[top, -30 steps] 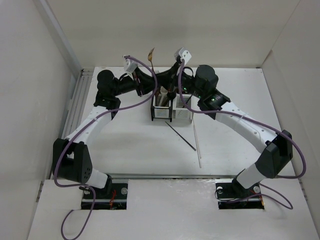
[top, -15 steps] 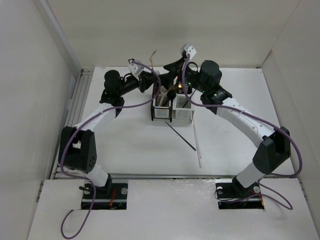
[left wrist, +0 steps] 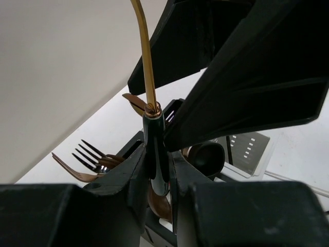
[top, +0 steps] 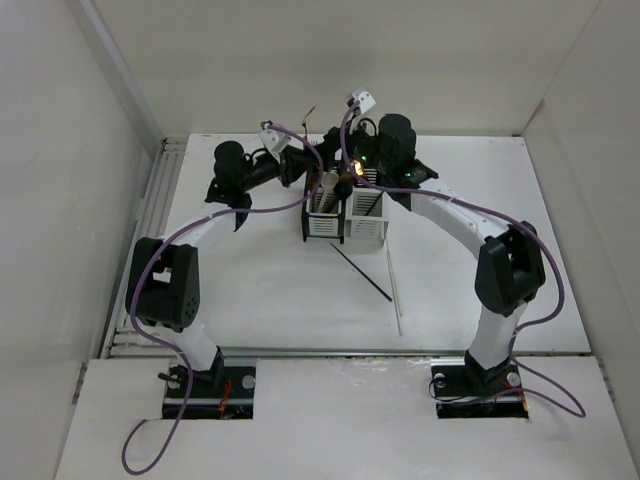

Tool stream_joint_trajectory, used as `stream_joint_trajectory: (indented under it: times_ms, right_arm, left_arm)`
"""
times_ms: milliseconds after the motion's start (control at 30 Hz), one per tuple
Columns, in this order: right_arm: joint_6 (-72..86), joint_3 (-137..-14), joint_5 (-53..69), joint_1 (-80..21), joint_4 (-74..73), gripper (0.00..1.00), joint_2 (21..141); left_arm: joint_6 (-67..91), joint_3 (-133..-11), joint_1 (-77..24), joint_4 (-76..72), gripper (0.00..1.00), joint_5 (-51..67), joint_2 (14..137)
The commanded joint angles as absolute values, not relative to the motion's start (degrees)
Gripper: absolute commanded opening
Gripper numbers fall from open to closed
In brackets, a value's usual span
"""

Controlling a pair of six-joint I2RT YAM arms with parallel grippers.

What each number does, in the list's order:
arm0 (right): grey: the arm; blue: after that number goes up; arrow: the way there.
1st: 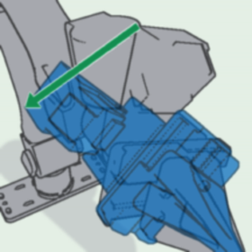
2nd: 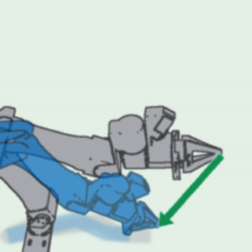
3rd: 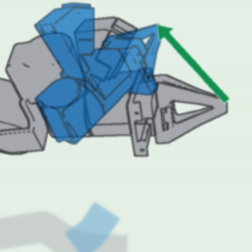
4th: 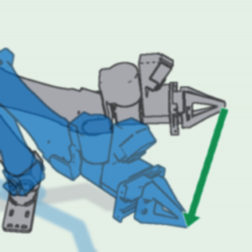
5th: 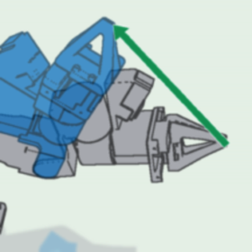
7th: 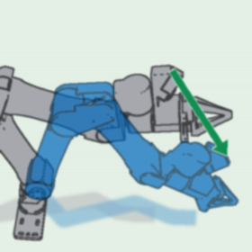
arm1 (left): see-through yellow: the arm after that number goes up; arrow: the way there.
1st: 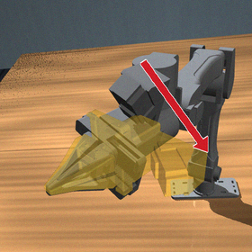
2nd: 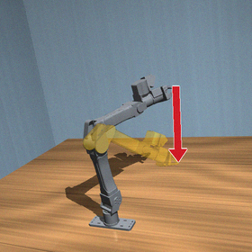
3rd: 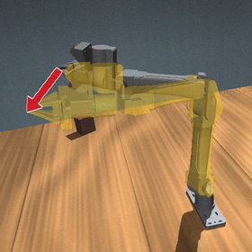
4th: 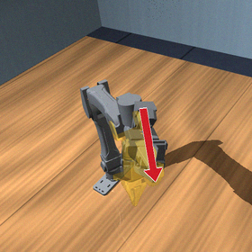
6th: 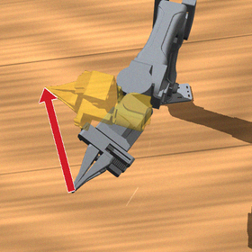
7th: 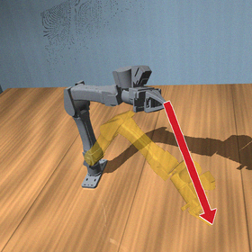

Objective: Sort the eating utensils into containers

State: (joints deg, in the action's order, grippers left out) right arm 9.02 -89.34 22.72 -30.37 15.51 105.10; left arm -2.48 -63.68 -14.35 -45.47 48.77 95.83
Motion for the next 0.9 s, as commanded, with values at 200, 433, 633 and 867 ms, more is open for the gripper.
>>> stream_joint_trajectory:
  times_ms: [200,433,633,867]
  right_arm:
    - [9.76,-100.02,25.93,-29.71,17.58,0.65,110.74]
    - [10.9,-100.55,26.71,-29.71,18.89,0.52,111.27]
    - [10.9,-100.55,30.23,-30.23,21.09,0.64,110.74]
    - [11.95,-98.18,25.93,-30.23,22.93,0.41,109.17]
  left_arm:
    - [-1.93,-64.08,-13.89,-45.7,0.0,54.05,95.36]
    - [-2.46,-63.54,-13.89,-45.09,0.0,54.05,94.83]
    - [-2.99,-63.02,-13.89,-44.56,0.0,54.05,94.31]
    - [-4.92,-62.49,-14.41,-42.8,0.0,55.11,93.78]
